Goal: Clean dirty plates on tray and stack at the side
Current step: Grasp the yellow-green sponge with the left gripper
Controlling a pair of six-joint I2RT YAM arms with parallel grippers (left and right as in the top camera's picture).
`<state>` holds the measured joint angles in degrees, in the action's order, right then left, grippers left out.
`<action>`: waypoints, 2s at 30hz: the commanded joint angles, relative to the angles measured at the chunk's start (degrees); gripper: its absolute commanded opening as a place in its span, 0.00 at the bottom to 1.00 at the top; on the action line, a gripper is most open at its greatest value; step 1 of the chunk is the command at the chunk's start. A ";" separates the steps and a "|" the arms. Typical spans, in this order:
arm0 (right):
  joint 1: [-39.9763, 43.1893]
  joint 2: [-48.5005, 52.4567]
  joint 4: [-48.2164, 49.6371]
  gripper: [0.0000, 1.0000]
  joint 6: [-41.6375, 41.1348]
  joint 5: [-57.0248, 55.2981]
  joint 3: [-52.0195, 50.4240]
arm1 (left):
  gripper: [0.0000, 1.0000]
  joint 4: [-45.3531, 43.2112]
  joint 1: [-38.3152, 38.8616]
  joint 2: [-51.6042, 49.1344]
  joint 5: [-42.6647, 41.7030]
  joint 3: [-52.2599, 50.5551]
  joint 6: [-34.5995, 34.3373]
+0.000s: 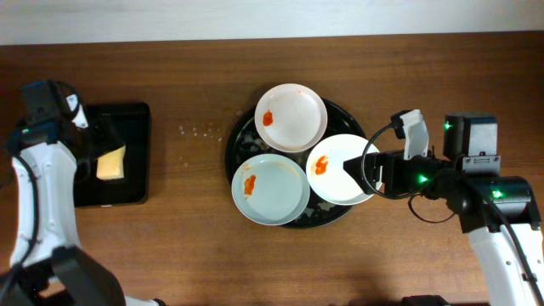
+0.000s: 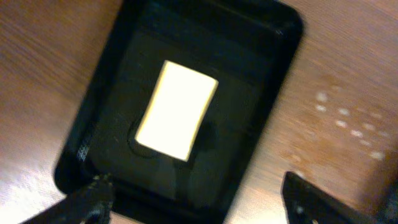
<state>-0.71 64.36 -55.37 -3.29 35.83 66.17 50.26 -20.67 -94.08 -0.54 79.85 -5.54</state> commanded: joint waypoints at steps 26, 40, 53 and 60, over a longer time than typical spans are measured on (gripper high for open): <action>0.35 -0.28 -1.09 0.99 -0.44 -0.52 1.14 | 0.26 -9.94 -1.79 -25.05 3.34 0.76 12.76; 0.35 -0.28 -1.05 0.99 -0.44 -0.52 1.14 | 0.00 -6.75 -1.77 -24.24 3.10 3.56 11.37; 0.35 -0.28 -1.03 0.99 -0.44 -0.52 1.14 | 0.00 -7.04 -1.73 -24.00 1.62 3.39 11.41; 0.35 -0.28 -1.03 0.99 -0.44 -0.52 1.14 | 0.00 -6.93 -1.66 -29.70 1.14 3.39 11.21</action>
<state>-0.71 64.36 -56.42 -3.27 35.81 66.17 42.98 -22.11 -119.72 1.93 84.01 6.42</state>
